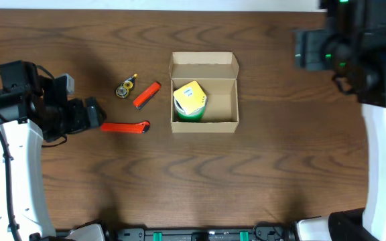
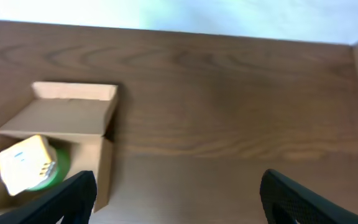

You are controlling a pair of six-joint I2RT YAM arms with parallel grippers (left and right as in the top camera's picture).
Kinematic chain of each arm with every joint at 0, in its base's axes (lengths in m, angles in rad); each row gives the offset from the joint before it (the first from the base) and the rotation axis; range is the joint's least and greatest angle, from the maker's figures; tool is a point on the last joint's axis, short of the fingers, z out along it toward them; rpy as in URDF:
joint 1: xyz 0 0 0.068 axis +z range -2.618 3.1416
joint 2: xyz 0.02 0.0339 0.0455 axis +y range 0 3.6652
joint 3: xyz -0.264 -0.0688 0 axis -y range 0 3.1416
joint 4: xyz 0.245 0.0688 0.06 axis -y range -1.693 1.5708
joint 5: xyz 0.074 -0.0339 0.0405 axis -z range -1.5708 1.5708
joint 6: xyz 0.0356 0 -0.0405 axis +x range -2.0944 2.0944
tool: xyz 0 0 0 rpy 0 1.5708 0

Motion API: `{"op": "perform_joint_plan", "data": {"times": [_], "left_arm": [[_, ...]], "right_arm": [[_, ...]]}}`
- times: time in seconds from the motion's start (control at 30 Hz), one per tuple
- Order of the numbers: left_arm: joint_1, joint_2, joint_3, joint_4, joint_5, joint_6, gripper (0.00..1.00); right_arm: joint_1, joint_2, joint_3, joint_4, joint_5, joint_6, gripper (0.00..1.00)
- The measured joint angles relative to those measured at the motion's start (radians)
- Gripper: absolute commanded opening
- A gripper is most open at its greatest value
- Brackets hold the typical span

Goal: Pack container
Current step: 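Retract the right arm and move the left gripper toward the red stapler, then grasp the red stapler with the left gripper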

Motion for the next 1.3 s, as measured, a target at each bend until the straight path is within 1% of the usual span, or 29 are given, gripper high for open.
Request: {"op": "perform_joint_plan", "data": {"times": [0.07,0.1,0.23,0.33,0.5,0.57,0.6,0.67,0.83,0.97,1.13,1.3], "left_arm": [[-0.028,0.0,0.0,0.0,-0.01,0.021,0.93],[-0.051,0.001,0.0,0.0,-0.022,0.029,0.93],[-0.177,0.036,0.001,-0.003,-0.113,0.028,0.93],[-0.245,0.104,0.003,-0.005,-0.176,0.021,0.89],[-0.301,0.303,0.046,-0.023,-0.23,0.039,0.88],[-0.315,0.383,0.091,-0.03,-0.241,0.064,0.91],[-0.32,0.415,0.116,-0.038,-0.245,0.082,0.95],[-0.329,0.468,0.175,-0.049,-0.249,0.121,0.98],[-0.349,0.535,0.319,-0.038,-0.257,0.239,0.95],[-0.373,0.558,0.397,-0.013,-0.266,0.319,0.95],[-0.416,0.605,0.445,0.012,-0.287,0.374,0.95],[-0.462,0.684,0.451,0.013,-0.32,0.412,0.96]], "right_arm": [[-0.029,0.01,0.0,0.001,-0.02,0.0,0.86],[-0.036,0.015,0.0,0.002,-0.026,0.0,0.86],[-0.04,0.039,0.0,0.005,-0.049,0.0,0.86],[-0.04,0.053,0.0,0.002,-0.059,0.0,0.86],[-0.04,0.09,0.0,0.0,-0.063,0.0,0.86],[-0.04,0.113,0.0,-0.001,-0.065,0.0,0.86],[-0.04,0.123,0.0,-0.002,-0.066,0.0,0.86],[-0.04,0.145,0.0,-0.004,-0.066,0.0,0.87],[-0.04,0.192,0.0,-0.004,-0.066,0.0,0.87],[-0.04,0.221,0.0,-0.004,-0.066,0.0,0.87],[-0.04,0.248,0.0,-0.004,-0.066,0.0,0.88],[-0.04,0.253,0.0,-0.003,-0.066,0.0,0.89]]}}
